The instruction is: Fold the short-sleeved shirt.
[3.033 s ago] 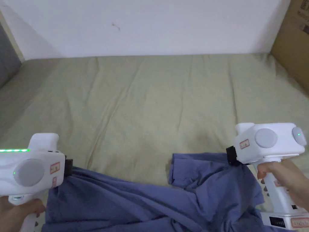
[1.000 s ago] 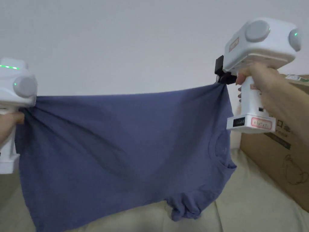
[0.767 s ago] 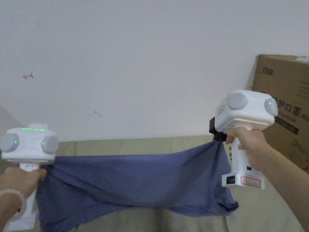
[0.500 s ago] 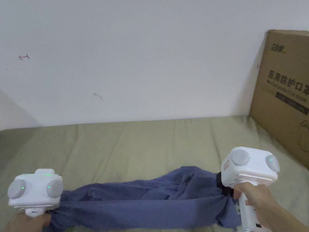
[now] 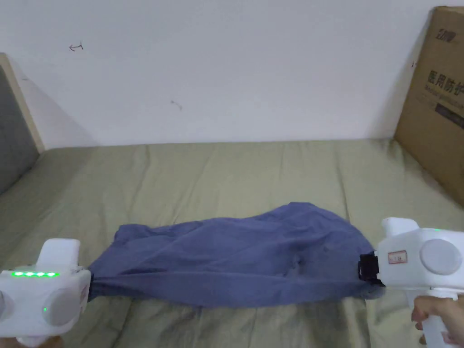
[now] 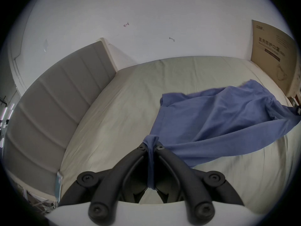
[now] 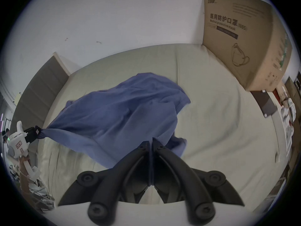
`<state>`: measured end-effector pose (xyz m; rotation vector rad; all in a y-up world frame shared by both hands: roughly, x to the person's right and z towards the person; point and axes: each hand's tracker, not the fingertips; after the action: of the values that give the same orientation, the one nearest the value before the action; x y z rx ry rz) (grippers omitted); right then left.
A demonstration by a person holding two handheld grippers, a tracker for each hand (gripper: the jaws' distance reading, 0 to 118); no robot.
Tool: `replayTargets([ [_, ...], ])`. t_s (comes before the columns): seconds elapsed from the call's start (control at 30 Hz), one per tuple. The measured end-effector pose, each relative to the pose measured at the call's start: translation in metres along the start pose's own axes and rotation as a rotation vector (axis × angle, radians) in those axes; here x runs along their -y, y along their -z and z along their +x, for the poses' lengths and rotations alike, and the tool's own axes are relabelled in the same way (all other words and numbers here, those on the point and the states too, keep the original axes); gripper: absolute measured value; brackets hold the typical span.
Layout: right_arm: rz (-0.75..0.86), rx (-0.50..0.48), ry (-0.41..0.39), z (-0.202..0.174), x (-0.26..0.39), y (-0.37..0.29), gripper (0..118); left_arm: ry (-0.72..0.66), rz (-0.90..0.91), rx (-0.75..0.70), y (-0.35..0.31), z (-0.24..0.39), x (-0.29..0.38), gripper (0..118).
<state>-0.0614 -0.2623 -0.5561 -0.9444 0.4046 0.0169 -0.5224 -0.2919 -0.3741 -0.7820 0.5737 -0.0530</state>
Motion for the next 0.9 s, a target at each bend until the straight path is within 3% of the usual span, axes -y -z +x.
replayTargets([
  [0.13, -0.020, 0.039, -0.067, -0.006, 0.086, -0.053, 4, -0.014, 0.002, 0.014, -0.067, -0.018, 0.072, 4],
  [0.27, -0.025, 0.074, -0.066, -0.006, 0.178, -0.097, 4, -0.054, -0.049, 0.032, -0.118, -0.028, 0.139, 4],
  [0.4, -0.087, 0.047, 0.092, 0.012, 0.243, -0.116, 4, 0.000, -0.084, 0.008, -0.143, -0.030, 0.194, 4],
  [0.57, -0.095, 0.037, 0.154, 0.028, 0.282, -0.112, 4, -0.021, -0.134, 0.048, -0.141, -0.034, 0.229, 4],
  [0.6, -0.068, 0.041, 0.167, 0.027, 0.283, -0.112, 4, -0.017, -0.136, 0.044, -0.140, -0.032, 0.229, 5],
  [0.67, -0.005, 0.078, 0.147, 0.023, 0.282, -0.112, 6, -0.022, -0.149, 0.058, -0.138, -0.034, 0.231, 27],
  [0.7, 0.012, 0.097, 0.117, 0.020, 0.280, -0.113, 14, -0.028, -0.171, 0.073, -0.138, -0.037, 0.230, 43],
  [0.73, 0.015, 0.130, 0.085, 0.017, 0.279, -0.115, 38, -0.049, -0.176, 0.081, -0.141, -0.038, 0.229, 74],
  [0.77, 0.013, 0.154, 0.046, 0.015, 0.279, -0.116, 64, -0.079, -0.180, 0.106, -0.143, -0.042, 0.228, 95],
  [0.8, 0.018, 0.169, 0.020, 0.016, 0.278, -0.117, 85, -0.113, -0.178, 0.122, -0.149, -0.047, 0.228, 105],
  [0.83, 0.026, 0.171, 0.001, 0.015, 0.279, -0.121, 94, -0.151, -0.144, 0.133, -0.156, -0.053, 0.228, 102],
  [0.9, 0.047, 0.159, -0.027, 0.013, 0.282, -0.132, 94, -0.205, -0.143, 0.145, -0.167, -0.065, 0.226, 103],
])
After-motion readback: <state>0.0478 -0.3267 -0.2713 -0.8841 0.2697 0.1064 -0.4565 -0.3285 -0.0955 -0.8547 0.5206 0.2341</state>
